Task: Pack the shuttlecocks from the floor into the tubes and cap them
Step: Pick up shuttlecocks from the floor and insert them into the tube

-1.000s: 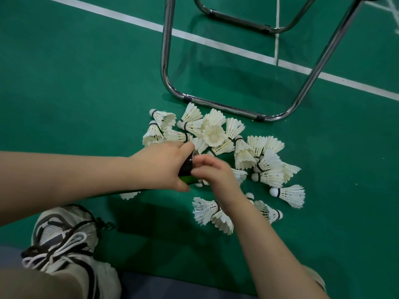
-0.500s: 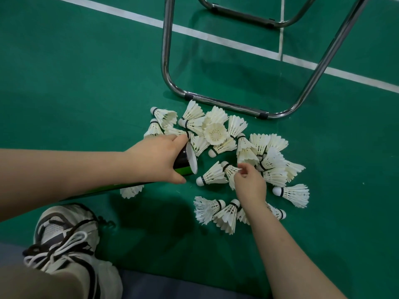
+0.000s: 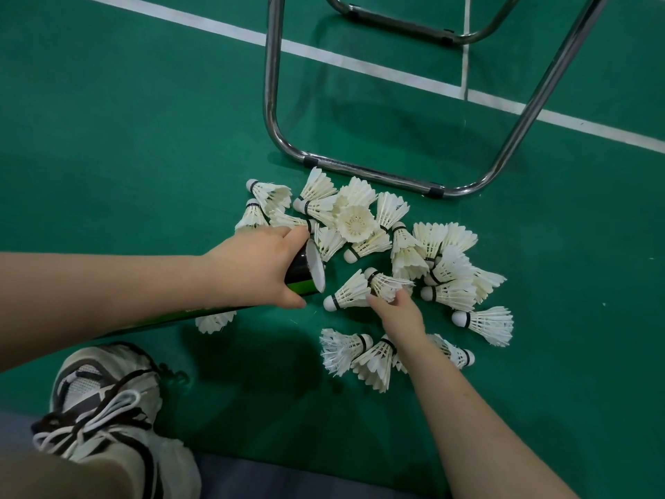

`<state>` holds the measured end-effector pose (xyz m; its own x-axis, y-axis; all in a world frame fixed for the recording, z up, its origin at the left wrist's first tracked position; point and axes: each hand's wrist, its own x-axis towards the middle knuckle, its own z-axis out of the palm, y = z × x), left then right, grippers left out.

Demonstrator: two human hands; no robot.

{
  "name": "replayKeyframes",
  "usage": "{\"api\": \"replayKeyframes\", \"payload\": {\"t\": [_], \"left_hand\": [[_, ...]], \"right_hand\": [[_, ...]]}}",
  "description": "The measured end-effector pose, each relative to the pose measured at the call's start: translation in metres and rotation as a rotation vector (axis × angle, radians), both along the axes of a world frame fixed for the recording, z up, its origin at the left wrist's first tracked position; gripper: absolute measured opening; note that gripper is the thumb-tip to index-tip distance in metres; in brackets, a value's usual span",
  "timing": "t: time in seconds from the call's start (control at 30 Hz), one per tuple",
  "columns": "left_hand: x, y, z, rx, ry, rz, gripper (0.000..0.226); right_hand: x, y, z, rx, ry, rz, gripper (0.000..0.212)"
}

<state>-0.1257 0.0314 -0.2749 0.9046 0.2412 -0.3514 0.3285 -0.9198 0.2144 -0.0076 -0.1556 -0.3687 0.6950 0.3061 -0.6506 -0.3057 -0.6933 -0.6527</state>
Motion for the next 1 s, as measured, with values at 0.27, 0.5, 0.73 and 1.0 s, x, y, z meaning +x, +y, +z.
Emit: {"api": "replayKeyframes", "payload": {"t": [0.27, 0.5, 0.73, 1.0], "left_hand": [[0.001, 0.0, 0.001, 0.003, 0.014, 0.003, 0.068], [0.001, 0.0, 0.001, -0.01, 0.008, 0.011, 0.067], [-0.001, 0.0, 0.002, -0.015, -0.019, 0.005, 0.064], [0.001, -0.003, 0.006, -0.029, -0.023, 0.01, 0.065]], "right_hand": [[-0.003, -0.009, 0.015, 0.156, -0.34, -0.146, 0.024], [-0.01, 0.014, 0.05, 0.593, -0.268, -0.239, 0.023], [-0.021, 0.032, 0.067, 0.762, -0.067, -0.059, 0.038], [-0.024, 0.038, 0.073, 0.623, 0.134, 0.282, 0.023]]}}
